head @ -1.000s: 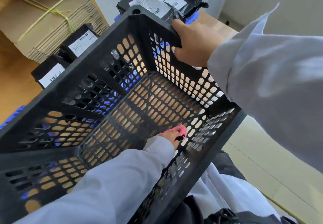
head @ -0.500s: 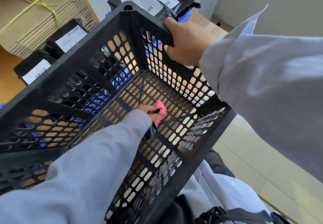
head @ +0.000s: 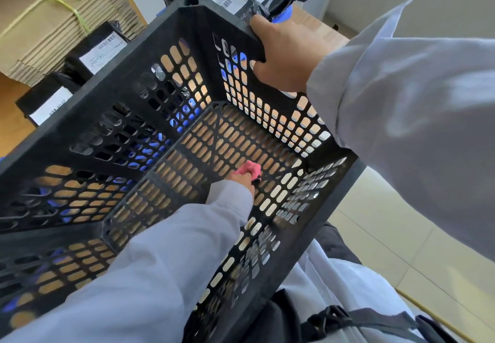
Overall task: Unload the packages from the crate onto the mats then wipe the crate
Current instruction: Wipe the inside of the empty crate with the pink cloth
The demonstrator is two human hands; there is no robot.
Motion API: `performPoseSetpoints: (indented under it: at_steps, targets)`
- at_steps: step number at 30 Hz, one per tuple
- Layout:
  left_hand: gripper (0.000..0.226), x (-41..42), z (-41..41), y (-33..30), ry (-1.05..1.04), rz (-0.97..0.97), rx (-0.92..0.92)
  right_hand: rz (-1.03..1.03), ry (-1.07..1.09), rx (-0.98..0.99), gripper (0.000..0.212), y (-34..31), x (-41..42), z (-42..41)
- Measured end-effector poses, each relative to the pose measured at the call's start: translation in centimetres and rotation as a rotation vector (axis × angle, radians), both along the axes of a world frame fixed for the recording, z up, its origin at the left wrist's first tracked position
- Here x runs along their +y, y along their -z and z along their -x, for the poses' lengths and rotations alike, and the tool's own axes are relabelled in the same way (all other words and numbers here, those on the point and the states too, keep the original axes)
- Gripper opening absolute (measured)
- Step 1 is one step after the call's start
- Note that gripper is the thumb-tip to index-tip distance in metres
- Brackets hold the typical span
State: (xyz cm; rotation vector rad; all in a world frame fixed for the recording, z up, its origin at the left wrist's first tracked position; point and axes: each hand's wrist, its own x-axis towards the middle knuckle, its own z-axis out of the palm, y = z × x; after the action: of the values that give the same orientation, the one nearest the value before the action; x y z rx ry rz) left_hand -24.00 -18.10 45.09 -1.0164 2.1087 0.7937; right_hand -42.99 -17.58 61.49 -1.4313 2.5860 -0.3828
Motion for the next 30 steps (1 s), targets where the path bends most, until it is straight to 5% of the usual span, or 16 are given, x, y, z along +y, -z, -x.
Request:
performPoseSetpoints:
  at_steps: [7,14,21,27,30]
  targets:
    - [0.044,4.3,0.1,0.1,0.29,-0.192,-0.051,0.015,-0.009,-0.005,0.042,0.0,0.0,0.1]
    - [0.035,3.2,0.6,-1.3,0.345,-0.16,-0.125,-0.014,-0.025,0.045,0.041,-0.2,-0.1,-0.2]
    - [0.029,0.2,-0.9,-2.3,-0.174,-0.349,0.024,-0.011,-0.089,0.208,0.042,-0.4,0.1,-1.0]
    - [0.03,-5.0,-1.7,-6.7,-0.583,-0.284,0.389,0.122,-0.288,0.518,0.051,0.3,1.2,-1.8]
    - [0.014,-7.3,-1.8,-9.7,-0.834,-0.222,0.539,0.197,-0.312,0.327,0.054,-0.2,1.3,-4.3]
